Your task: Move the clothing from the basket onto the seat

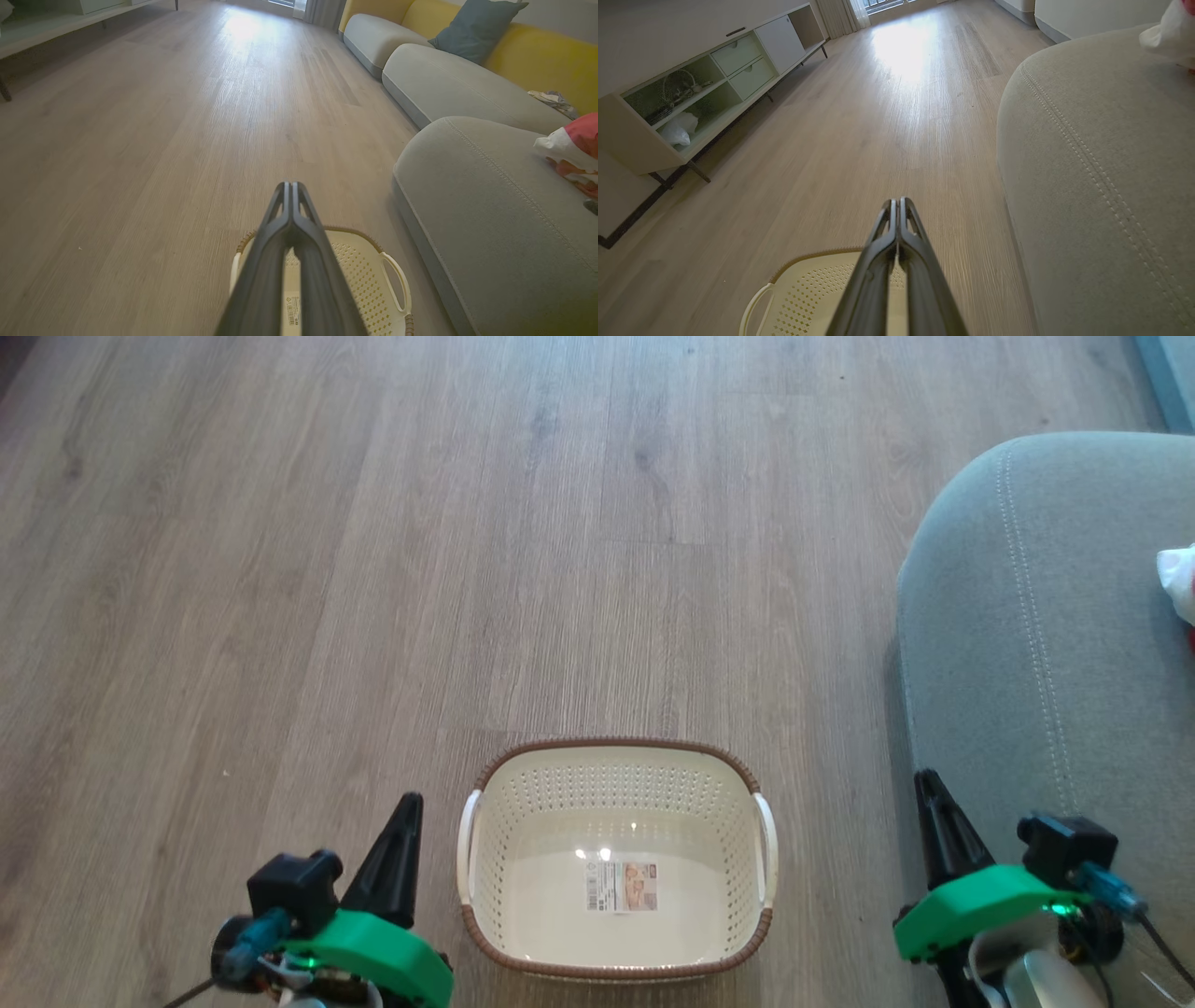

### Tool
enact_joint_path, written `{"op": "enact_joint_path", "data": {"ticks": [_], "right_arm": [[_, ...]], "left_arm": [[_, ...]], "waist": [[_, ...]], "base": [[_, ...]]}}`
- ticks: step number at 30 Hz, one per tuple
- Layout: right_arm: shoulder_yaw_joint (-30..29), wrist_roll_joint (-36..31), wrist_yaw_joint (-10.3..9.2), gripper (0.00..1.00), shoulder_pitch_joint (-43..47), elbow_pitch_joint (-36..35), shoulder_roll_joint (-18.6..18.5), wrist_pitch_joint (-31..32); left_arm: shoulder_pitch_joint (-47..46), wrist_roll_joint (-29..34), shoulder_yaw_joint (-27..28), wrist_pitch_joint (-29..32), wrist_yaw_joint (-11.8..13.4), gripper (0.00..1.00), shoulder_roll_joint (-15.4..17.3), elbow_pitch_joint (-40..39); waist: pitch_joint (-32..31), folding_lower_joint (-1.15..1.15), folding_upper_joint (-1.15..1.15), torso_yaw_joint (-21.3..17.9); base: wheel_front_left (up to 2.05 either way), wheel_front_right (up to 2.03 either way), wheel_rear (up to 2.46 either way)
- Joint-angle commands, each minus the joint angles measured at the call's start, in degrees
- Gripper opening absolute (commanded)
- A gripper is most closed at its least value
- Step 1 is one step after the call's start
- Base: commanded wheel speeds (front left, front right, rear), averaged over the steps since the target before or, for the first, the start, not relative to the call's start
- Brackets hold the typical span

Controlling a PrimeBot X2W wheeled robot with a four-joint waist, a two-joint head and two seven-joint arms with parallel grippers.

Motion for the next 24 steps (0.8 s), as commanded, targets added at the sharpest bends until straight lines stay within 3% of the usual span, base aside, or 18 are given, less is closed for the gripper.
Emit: {"op": "enact_joint_path", "data": {"ticks": [1, 24], "right_arm": [[-0.4, 1.3, 0.00, 0.00, -2.2, -2.0, 0.0, 0.2], [-1.8, 14.6, 0.00, 0.00, -2.0, -3.9, 0.1, 4.0]], "left_arm": [[-2.0, -1.4, 0.3, 0.2, -0.2, 0.00, 0.1, -2.0], [-2.9, -16.1, 2.6, 3.3, -1.2, 0.00, 0.8, -1.2]], "waist": [[0.0, 0.00, 0.00, -0.1], [-0.6, 0.00, 0.00, -1.3]], "base": [[0.00, 0.00, 0.00], [0.00, 0.00, 0.00]]}}
